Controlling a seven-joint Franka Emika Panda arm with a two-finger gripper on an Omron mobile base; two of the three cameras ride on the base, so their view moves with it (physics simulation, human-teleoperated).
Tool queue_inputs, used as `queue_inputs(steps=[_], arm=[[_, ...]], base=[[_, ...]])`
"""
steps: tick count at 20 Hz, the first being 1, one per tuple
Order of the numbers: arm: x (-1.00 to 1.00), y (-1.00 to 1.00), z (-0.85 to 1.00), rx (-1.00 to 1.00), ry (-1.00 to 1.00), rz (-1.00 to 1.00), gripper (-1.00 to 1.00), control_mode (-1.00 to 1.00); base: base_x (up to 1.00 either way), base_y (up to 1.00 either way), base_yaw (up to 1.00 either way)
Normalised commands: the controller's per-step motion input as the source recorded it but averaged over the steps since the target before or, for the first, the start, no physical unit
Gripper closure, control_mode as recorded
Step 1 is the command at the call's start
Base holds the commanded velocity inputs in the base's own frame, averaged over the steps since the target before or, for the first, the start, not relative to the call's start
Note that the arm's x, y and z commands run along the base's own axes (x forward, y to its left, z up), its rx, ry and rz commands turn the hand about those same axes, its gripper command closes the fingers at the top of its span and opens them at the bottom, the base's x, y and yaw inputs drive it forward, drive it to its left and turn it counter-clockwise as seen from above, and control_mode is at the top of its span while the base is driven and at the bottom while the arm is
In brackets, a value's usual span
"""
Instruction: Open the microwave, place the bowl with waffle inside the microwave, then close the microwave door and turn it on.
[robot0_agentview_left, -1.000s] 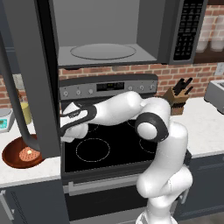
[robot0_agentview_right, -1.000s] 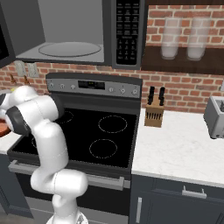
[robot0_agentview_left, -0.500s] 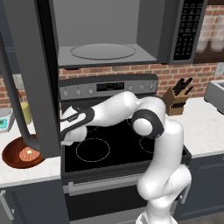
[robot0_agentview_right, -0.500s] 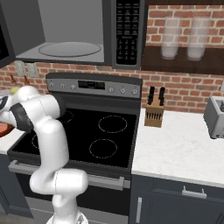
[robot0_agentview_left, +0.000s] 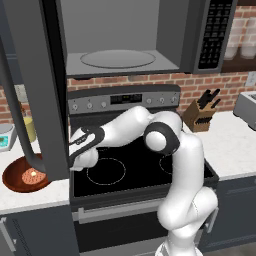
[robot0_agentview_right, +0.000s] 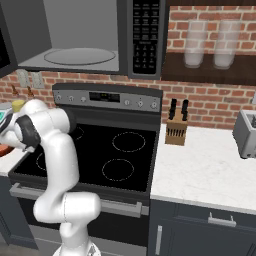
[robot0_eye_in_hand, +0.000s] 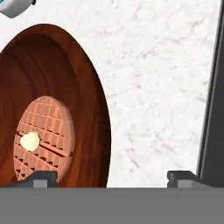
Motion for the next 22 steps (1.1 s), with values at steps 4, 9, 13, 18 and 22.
queue_inputs(steps=[4, 9, 13, 18, 22], arm=[[0.13, 0.17, -0.06, -0.01, 0.01, -0.02, -1.0, -1.0], [0.1, 0.09, 0.0, 0.0, 0.05, -0.01, -1.0, -1.0], [0.03, 0.13, 0.0, 0.0, 0.05, 0.0, -1.0, -1.0], [0.0, 0.19, 0.0, 0.0, 0.04, 0.0, -1.0, -1.0], [0.0, 0.12, 0.0, -0.01, 0.0, 0.0, -1.0, -1.0]], base=[[0.0, 0.0, 0.0], [0.0, 0.0, 0.0], [0.0, 0.0, 0.0], [0.0, 0.0, 0.0], [0.0, 0.0, 0.0]])
